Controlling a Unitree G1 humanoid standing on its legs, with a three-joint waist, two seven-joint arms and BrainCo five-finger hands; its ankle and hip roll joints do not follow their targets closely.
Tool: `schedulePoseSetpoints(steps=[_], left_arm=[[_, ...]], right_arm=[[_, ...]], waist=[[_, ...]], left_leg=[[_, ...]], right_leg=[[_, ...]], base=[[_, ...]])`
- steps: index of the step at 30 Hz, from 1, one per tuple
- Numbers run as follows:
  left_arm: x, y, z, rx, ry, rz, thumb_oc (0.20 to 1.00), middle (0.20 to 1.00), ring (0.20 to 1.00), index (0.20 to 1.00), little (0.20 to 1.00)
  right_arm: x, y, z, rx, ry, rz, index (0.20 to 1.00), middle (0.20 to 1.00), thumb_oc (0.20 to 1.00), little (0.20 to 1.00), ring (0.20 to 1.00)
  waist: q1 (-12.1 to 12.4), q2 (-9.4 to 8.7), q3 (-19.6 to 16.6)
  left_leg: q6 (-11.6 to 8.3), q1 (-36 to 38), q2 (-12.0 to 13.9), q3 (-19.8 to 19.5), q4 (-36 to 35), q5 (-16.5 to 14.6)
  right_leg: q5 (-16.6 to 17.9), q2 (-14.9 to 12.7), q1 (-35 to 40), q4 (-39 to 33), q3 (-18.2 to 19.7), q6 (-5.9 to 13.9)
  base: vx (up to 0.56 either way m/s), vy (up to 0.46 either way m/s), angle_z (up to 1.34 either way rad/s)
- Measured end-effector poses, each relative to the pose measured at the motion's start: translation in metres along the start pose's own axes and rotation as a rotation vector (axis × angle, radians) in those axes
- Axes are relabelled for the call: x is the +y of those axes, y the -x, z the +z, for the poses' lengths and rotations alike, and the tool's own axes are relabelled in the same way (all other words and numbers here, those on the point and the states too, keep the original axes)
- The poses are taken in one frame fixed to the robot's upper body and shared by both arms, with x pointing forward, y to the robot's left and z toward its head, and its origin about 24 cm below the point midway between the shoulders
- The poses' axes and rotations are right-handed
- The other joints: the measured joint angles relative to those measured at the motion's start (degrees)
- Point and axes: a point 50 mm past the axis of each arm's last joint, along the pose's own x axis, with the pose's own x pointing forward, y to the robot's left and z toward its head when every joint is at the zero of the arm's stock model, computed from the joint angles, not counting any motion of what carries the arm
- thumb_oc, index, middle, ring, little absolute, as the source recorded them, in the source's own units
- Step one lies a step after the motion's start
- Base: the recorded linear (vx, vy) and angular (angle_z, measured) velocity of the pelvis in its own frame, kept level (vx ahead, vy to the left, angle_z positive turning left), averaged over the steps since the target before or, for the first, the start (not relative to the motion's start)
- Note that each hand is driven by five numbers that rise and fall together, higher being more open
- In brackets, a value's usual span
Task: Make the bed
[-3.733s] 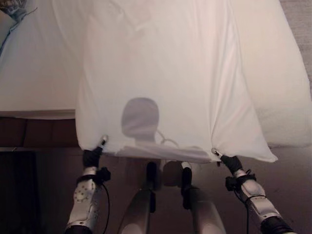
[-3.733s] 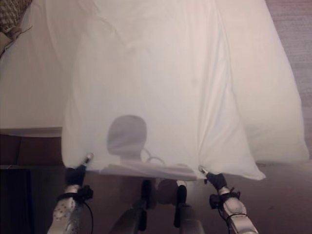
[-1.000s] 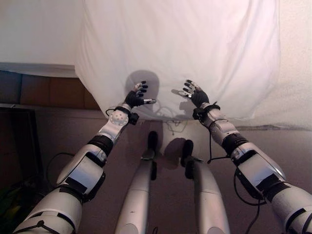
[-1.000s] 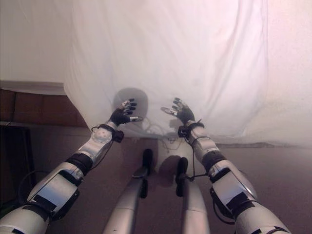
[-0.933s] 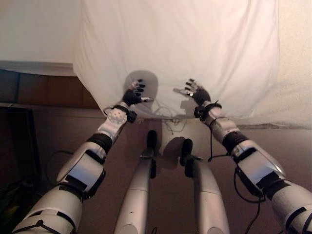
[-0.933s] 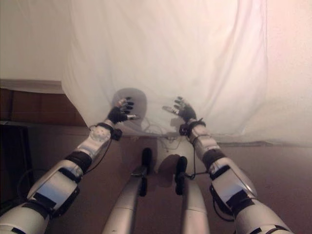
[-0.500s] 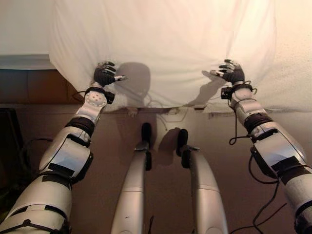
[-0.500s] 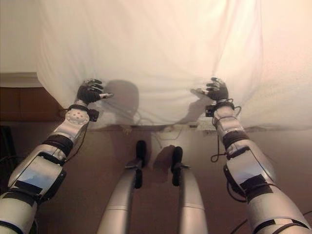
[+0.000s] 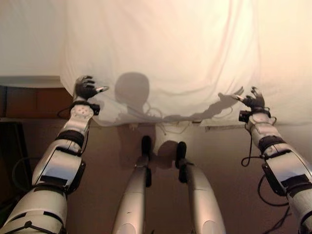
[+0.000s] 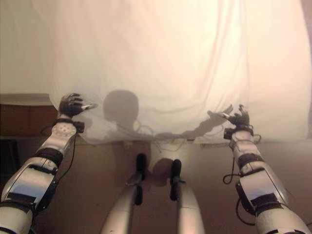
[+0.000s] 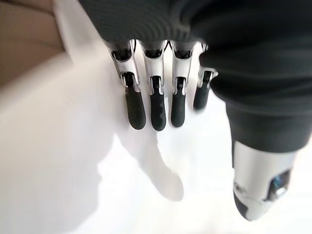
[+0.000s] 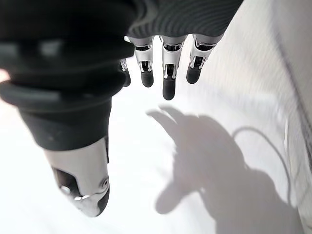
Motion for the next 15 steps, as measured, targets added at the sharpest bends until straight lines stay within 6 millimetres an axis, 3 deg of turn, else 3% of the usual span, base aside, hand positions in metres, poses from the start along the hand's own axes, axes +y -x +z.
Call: schedulePoseSetpoints(steps=[3,4,6,10,11,13,15], left_arm=[[-0.009,0.025,-0.049,0.124,0.042,-0.025,1.000,1.000,1.000,1.000,1.000],[-0.019,0.040,-0.071,0.188,0.048,-0.061,1.000,1.000,1.000,1.000,1.000],[-0.030,0.059,-0.095,0.261,0.060,-0.099,1.000,1.000,1.000,1.000,1.000],[-0.040,0.089,-0.122,0.323,0.090,-0.149,1.000,1.000,1.000,1.000,1.000],[-0.046,0.095,-0.121,0.305,0.129,-0.164,1.000,1.000,1.000,1.000,1.000],[-0.059,0.128,-0.142,0.344,0.113,-0.250,1.000,1.000,1.000,1.000,1.000],[-0.061,0.151,-0.158,0.373,0.063,-0.312,1.000,1.000,1.000,1.000,1.000]], right_arm=[[-0.008,0.011,-0.038,0.089,-0.031,-0.019,1.000,1.000,1.000,1.000,1.000],[-0.014,0.019,-0.059,0.142,-0.008,-0.025,1.000,1.000,1.000,1.000,1.000],[-0.024,0.029,-0.085,0.209,0.026,-0.034,1.000,1.000,1.000,1.000,1.000],[-0.023,0.045,-0.112,0.266,0.041,-0.001,1.000,1.000,1.000,1.000,1.000],[-0.021,0.050,-0.118,0.274,0.035,0.015,1.000,1.000,1.000,1.000,1.000],[-0.024,0.075,-0.153,0.367,0.059,0.040,1.000,1.000,1.000,1.000,1.000],[-0.019,0.093,-0.173,0.415,0.072,0.082,1.000,1.000,1.000,1.000,1.000]], waist=[[0.17,0.91,-1.23],[0.12,1.82,-4.00],[0.28,2.96,-8.06],[0.86,4.03,-9.93],[1.10,3.96,-10.04],[1.50,4.07,-13.30],[1.44,3.69,-15.80]], left_leg=[[-0.22,7.33,0.57,-0.14,-4.12,0.42],[-0.23,8.17,0.72,-0.55,-5.29,0.42],[-0.31,8.37,0.94,-0.63,-6.60,0.48],[-0.51,12.22,1.11,-0.69,-8.56,0.44],[-0.55,13.97,1.14,-0.65,-9.44,0.57],[-0.62,16.43,1.11,-0.95,-11.12,0.55],[-1.12,17.66,1.03,-1.07,-11.26,0.14]], right_leg=[[1.23,1.08,8.41,-6.25,-0.43,0.23],[1.72,1.38,9.97,-8.73,-0.90,0.30],[2.92,1.94,11.16,-11.99,-1.24,0.28],[4.57,2.59,16.70,-17.25,-1.70,0.31],[5.19,2.76,18.85,-19.16,-1.62,0.34],[6.07,3.06,22.55,-22.83,-1.69,0.38],[5.76,3.16,24.06,-23.58,-1.36,0.60]], base=[[0.13,-0.060,-0.01],[0.07,-0.039,0.07],[0.07,-0.040,0.06],[0.08,-0.038,0.02],[0.06,-0.010,0.05],[0.06,-0.002,0.10],[0.07,0.029,0.09]])
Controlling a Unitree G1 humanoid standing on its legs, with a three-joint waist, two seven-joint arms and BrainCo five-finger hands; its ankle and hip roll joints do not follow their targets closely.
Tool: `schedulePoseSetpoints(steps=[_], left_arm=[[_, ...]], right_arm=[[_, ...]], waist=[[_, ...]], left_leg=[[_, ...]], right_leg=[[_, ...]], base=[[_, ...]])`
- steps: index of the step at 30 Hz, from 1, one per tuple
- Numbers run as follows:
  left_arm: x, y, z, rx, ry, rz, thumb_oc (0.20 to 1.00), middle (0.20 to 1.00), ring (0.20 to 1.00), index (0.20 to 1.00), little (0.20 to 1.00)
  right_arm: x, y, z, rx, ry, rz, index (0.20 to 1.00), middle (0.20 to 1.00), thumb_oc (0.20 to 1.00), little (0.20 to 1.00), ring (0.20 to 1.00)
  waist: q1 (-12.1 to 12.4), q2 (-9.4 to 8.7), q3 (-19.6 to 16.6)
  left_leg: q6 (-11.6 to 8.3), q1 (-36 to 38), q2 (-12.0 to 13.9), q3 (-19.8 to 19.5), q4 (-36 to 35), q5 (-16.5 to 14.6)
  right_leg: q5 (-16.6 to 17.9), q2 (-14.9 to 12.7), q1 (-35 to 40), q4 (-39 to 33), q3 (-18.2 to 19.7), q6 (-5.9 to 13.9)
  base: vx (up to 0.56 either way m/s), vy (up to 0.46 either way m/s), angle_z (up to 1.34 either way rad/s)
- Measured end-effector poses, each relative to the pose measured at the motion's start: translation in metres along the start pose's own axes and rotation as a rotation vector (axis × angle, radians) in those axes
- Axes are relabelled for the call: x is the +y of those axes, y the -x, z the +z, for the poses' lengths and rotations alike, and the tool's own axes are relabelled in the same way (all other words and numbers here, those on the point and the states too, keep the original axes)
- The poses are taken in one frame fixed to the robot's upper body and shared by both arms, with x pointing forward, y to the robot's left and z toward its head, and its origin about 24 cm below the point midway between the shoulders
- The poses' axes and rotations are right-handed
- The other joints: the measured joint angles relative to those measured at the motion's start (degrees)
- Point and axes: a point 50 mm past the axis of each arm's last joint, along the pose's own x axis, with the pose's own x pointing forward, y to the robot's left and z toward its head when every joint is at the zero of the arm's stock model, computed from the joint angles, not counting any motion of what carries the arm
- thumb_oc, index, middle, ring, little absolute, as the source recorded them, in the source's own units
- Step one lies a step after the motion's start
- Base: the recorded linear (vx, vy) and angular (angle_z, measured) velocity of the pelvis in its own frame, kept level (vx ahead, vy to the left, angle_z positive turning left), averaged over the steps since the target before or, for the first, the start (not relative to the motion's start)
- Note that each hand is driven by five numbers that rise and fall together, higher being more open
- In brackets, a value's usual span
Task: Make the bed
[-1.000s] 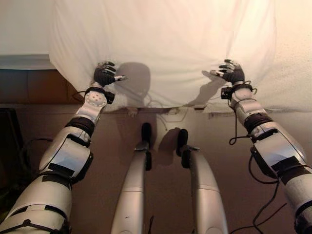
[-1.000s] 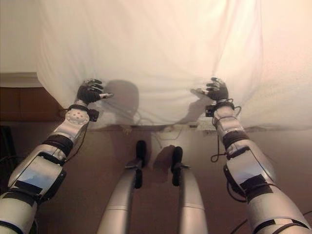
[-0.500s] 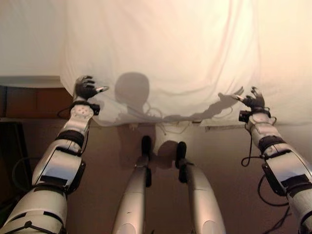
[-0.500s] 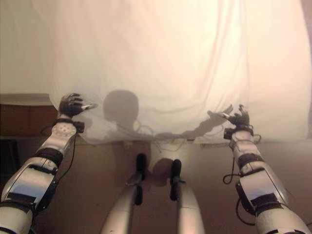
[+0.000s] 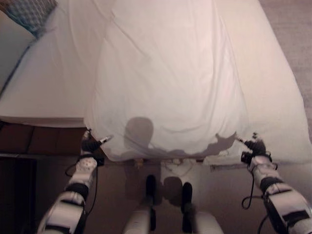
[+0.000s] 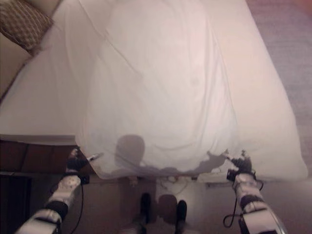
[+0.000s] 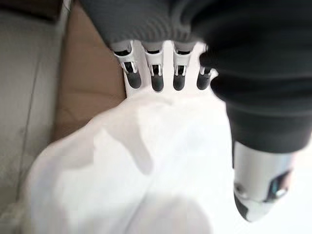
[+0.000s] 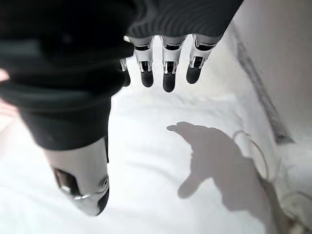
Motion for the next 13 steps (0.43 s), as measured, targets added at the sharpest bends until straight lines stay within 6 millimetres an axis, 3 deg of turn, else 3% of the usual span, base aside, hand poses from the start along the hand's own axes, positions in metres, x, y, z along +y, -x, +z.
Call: schedulePoseSetpoints(steps=[5,6,9,10,13], left_arm=[[-0.007,0.033,-0.065,0.243,0.004,-0.043,1.000,1.000,1.000,1.000,1.000],[-0.009,0.036,-0.071,0.263,-0.009,-0.053,1.000,1.000,1.000,1.000,1.000],[-0.018,0.061,-0.105,0.409,-0.068,-0.126,1.000,1.000,1.000,1.000,1.000],[-0.021,0.078,-0.123,0.487,-0.100,-0.163,1.000,1.000,1.000,1.000,1.000],[-0.029,0.096,-0.140,0.573,-0.147,-0.241,1.000,1.000,1.000,1.000,1.000]], right_arm=[[-0.003,0.026,-0.068,0.187,0.062,0.018,1.000,1.000,1.000,1.000,1.000],[-0.003,0.028,-0.073,0.198,0.069,0.022,1.000,1.000,1.000,1.000,1.000],[-0.004,0.045,-0.104,0.293,0.109,0.049,1.000,1.000,1.000,1.000,1.000],[-0.005,0.057,-0.123,0.357,0.120,0.061,1.000,1.000,1.000,1.000,1.000],[-0.003,0.079,-0.153,0.461,0.196,0.119,1.000,1.000,1.000,1.000,1.000]], waist=[[-0.05,-0.28,-3.99],[-0.09,-0.35,-4.11],[-0.07,-0.81,-6.57],[-0.17,-1.17,-9.12],[-0.25,-1.86,-10.90]], left_leg=[[-0.58,2.39,0.18,-0.13,-0.03,-0.82],[-0.69,2.69,0.22,-0.05,-0.04,-0.94],[-0.27,4.67,0.32,0.84,-0.06,-1.46],[-0.30,4.83,0.37,1.21,-0.11,-2.13],[-0.13,5.93,0.38,1.20,-0.06,-2.12]], right_leg=[[-0.51,0.09,2.54,-0.01,0.07,-0.15],[-0.50,0.07,2.78,-0.01,0.12,-0.15],[-0.70,0.13,4.38,-0.01,0.86,-0.11],[-1.16,0.15,4.31,-0.01,1.41,0.08],[-1.27,0.18,5.42,-0.01,1.42,-0.03]], base=[[0.07,0.030,0.01],[0.13,0.048,-0.04],[0.08,0.044,-0.15],[0.03,0.029,-0.18],[0.03,0.028,-0.03]])
